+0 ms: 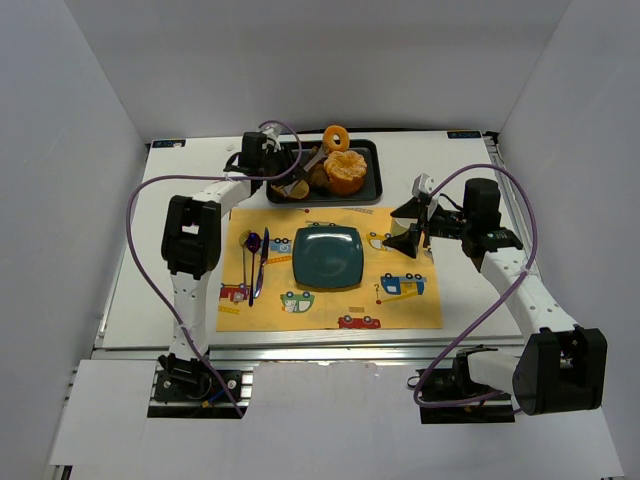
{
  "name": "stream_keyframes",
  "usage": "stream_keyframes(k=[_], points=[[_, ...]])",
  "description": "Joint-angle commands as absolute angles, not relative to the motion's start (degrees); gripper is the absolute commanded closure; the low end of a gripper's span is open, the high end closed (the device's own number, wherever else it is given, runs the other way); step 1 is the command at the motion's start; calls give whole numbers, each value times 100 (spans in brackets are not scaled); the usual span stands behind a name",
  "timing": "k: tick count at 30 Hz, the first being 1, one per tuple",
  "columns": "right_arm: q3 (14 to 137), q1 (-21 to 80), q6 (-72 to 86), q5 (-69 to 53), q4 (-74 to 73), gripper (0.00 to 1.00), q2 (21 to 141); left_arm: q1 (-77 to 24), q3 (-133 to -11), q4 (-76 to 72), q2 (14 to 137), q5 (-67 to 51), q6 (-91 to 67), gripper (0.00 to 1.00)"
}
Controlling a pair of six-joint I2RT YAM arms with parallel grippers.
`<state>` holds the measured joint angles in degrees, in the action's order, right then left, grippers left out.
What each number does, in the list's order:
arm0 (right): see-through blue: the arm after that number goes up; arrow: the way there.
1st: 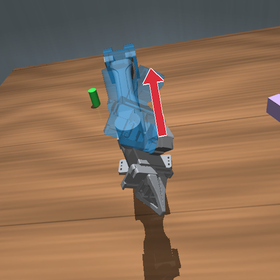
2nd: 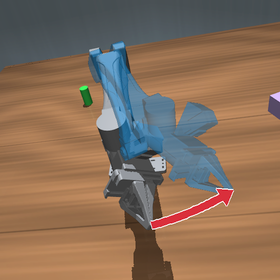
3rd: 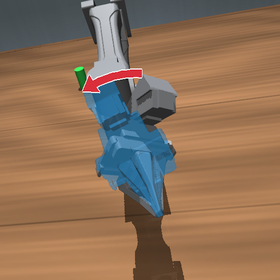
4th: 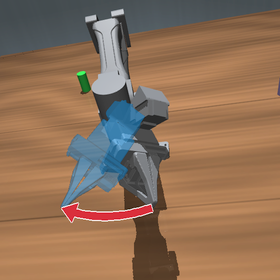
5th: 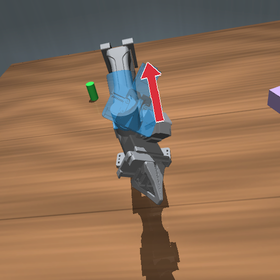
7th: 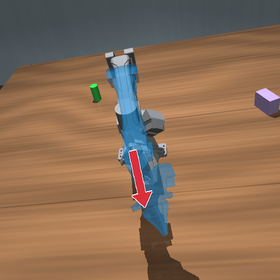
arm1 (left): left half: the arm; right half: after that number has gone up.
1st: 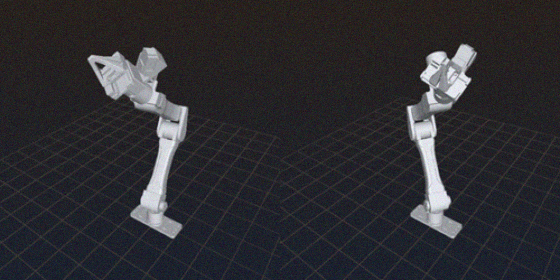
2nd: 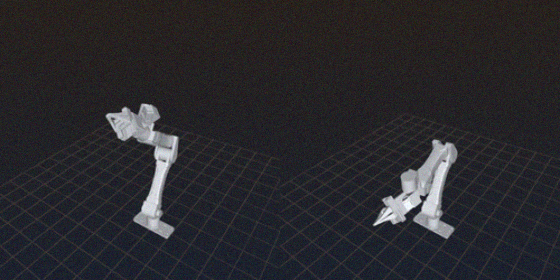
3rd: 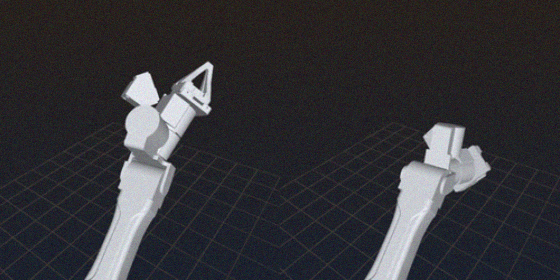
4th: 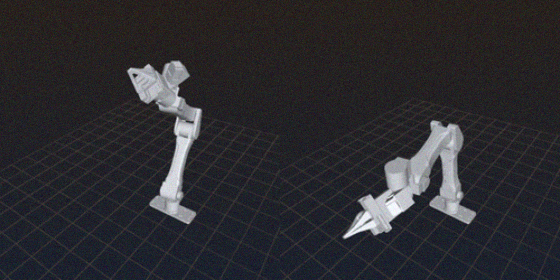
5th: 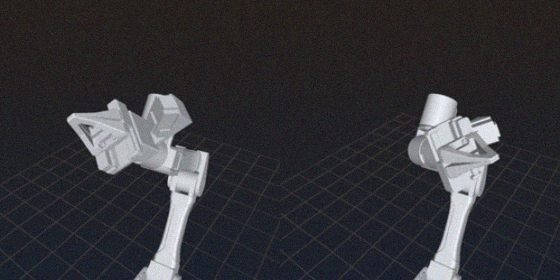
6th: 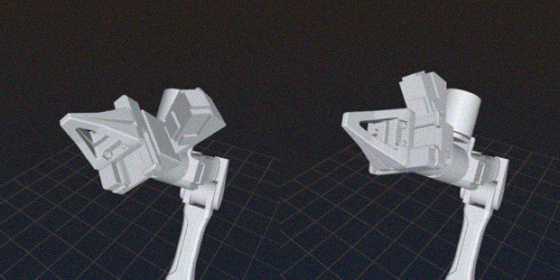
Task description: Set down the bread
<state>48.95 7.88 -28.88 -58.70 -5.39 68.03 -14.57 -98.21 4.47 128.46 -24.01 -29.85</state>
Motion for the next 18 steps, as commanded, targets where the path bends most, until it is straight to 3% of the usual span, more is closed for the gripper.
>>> stream_keyframes(k=[1, 18], points=[[4852, 747, -2848, -6021, -316, 19, 6785, -1415, -9835, 185, 12252, -2566, -3067, 49], [4825, 738, -2856, -6020, -316, 19, 6768, -1389, -10204, 44, 12603, -2663, -3384, 47]])
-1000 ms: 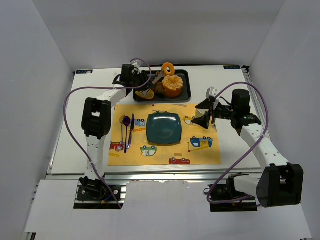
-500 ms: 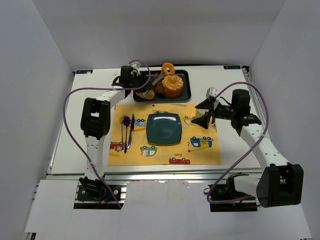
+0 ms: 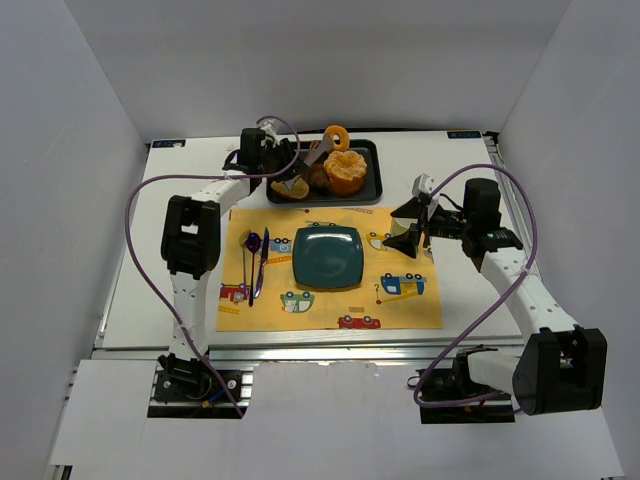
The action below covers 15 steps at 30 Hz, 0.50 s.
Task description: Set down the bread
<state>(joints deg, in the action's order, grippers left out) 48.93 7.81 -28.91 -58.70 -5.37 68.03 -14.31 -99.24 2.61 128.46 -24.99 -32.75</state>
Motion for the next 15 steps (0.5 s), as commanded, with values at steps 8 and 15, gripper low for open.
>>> stream_keyframes(k=[8, 15], points=[[4843, 738, -2856, -6003, -316, 19, 6776, -1389, -10318, 44, 12823, -2681, -3507, 47], [4860, 738, -2856, -6020, -308, 19, 6776, -1389, -10336, 166, 12841, -2637, -3445, 47]])
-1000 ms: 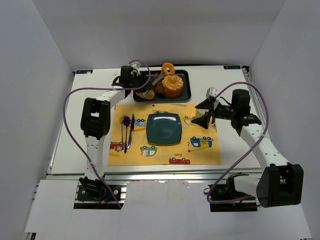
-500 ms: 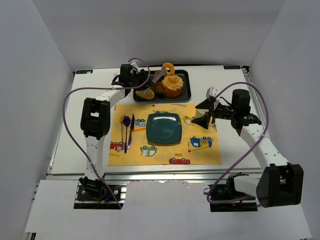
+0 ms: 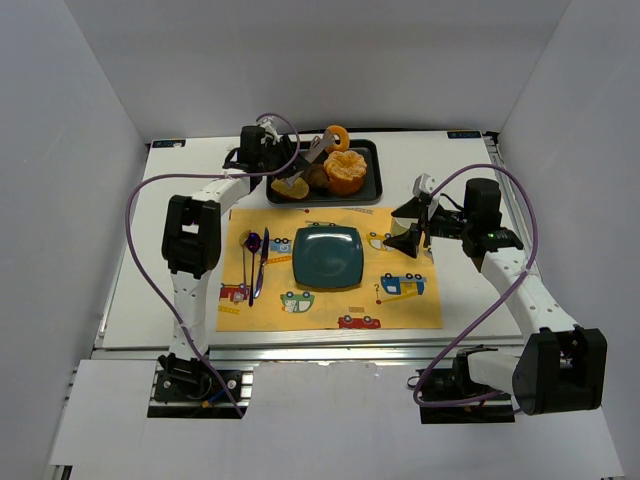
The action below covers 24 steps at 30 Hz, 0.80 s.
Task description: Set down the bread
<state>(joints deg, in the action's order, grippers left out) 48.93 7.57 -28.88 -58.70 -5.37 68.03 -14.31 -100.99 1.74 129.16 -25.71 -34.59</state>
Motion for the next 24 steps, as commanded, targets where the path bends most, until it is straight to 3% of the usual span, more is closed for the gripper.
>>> stream_keyframes(k=[1, 10, 24], points=[[4869, 730, -2848, -6021, -299, 19, 6768, -1389, -10327, 184, 12832, -2637, -3437, 47], [4869, 721, -2830, -6047, -290, 19, 6785, -1380, -10037, 210, 12419, -2470, -3130, 47], [4843, 712, -2786, -6064, -264, 19, 6768, -1389, -10512, 466, 12788, -2557, -3146, 47]])
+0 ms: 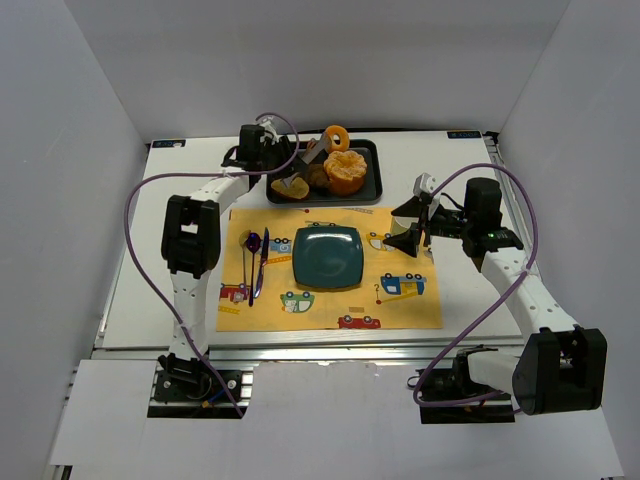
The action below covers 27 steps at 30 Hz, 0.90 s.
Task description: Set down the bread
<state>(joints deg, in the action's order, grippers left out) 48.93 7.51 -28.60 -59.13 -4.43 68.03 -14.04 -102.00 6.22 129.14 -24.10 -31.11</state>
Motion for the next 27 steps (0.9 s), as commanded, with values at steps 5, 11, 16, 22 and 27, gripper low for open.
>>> stream_keyframes(k=[5, 11, 16, 22, 27], points=[[4825, 712, -2795, -6047, -264, 19, 6750, -1380, -10538, 316, 12902, -2672, -3296, 47], [4816, 703, -2795, -6029, -264, 19, 6733, -1380, -10547, 413, 12964, -2567, -3278, 47], [4808, 703, -2804, -6038, -264, 19, 6741, -1389, -10573, 501, 12972, -2505, -3199, 47], [4799, 694, -2795, -6038, -237, 19, 6741, -1389, -10635, 387, 13060, -2610, -3304, 47], [4790, 694, -2786, -6029, -237, 19, 6741, -1424, -10731, 395, 13218, -2637, -3348, 47]])
